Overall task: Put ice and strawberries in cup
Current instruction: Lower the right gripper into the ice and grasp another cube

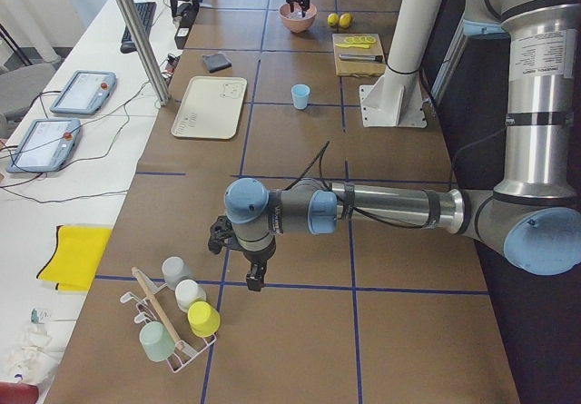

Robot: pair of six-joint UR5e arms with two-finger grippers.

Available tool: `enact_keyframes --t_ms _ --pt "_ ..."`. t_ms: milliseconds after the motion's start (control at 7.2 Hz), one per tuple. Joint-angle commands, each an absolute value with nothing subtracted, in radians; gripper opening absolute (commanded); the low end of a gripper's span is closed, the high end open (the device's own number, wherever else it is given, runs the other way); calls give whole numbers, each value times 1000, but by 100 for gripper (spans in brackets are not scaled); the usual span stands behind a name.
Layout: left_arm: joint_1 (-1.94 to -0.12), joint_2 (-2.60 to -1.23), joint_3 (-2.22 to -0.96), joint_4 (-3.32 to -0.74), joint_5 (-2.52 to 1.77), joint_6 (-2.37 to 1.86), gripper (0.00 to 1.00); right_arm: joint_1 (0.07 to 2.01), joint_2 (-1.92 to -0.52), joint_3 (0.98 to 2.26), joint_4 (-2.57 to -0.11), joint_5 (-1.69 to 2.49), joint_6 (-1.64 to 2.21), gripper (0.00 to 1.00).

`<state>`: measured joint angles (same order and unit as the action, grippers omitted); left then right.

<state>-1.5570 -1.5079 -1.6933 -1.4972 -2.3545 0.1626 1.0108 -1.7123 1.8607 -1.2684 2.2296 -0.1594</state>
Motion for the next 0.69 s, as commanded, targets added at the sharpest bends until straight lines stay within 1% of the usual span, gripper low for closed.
enact_keyframes --t_ms 0,278,416,555 --pt "-1557 -1508 -1694 -1497 -2353 163 100 1008 -1724 1859 -1269 2223 -167 78" --pt "-1557 -1508 -1695 -1497 -2355 163 100 1006 -1730 1859 -1269 2221 -167 75" --pt "-1557 -1508 -1695 -1497 -2355 163 100 1006 -1730 1859 -1269 2221 -167 69" --pt "-1557 -1508 -1695 -1497 -2353 163 100 1003 -1730 1859 -1270 2221 -167 61"
